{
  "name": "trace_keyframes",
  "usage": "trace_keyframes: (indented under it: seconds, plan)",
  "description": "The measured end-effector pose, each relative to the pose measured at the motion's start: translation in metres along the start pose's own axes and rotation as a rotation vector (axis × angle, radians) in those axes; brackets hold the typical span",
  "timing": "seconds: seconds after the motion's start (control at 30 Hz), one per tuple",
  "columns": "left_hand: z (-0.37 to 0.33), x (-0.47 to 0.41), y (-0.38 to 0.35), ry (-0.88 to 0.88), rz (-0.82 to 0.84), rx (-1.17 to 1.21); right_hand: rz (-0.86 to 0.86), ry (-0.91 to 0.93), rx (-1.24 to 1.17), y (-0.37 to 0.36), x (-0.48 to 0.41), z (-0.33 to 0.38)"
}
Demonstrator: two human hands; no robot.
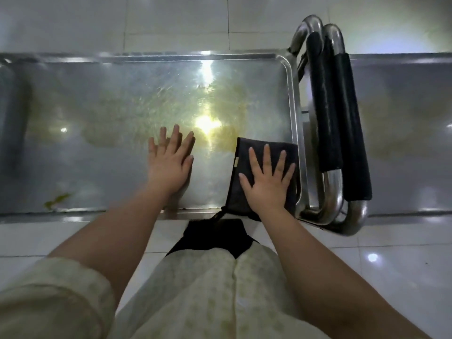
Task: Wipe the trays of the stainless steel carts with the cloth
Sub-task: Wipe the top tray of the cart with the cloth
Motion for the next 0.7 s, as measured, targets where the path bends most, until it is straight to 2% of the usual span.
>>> trace_keyframes:
  seconds: [0.23, 0.33, 0.37, 0.47, 0.53, 0.6, 0.7]
  plan:
    - [0.007, -0.012, -0.011, -0.034, 0.043, 0.050, -0.029, -0.062, 0.054, 0.010, -0.009, -0.038]
    - [0.009, -0.012, -0.011, -0.043, 0.026, 0.056, -0.047, -0.119, 0.030, 0.006, -0.013, -0.009]
    - [0.009, -0.012, -0.011, -0.044, 0.024, 0.056, -0.045, -0.076, 0.030, 0.002, -0.017, 0.016]
    - [0.009, -0.013, -0.013, -0.045, 0.025, 0.030, -0.028, 0.210, 0.054, -0.007, -0.025, 0.110]
    - [0.010, -0.015, -0.012, -0.042, 0.039, 0.041, -0.038, 0.293, 0.044, -0.005, -0.031, 0.131]
    - [0.012, -0.020, -0.008, -0.050, 0.040, 0.079, -0.057, 0.261, 0.023, 0.003, -0.042, 0.104]
    - [0.027, -0.036, -0.002, -0.032, 0.018, 0.104, -0.076, -0.032, 0.017, 0.018, -0.053, 0.008]
Point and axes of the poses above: each hand's wrist, its own x-axis away from the middle knuckle, its own y-axis out of the back of the hand, z = x × y, the point moved 9 cm from there along -x, towards the middle knuckle, and after that the axes turned 10 degrees about y, right-handed, at the moved point
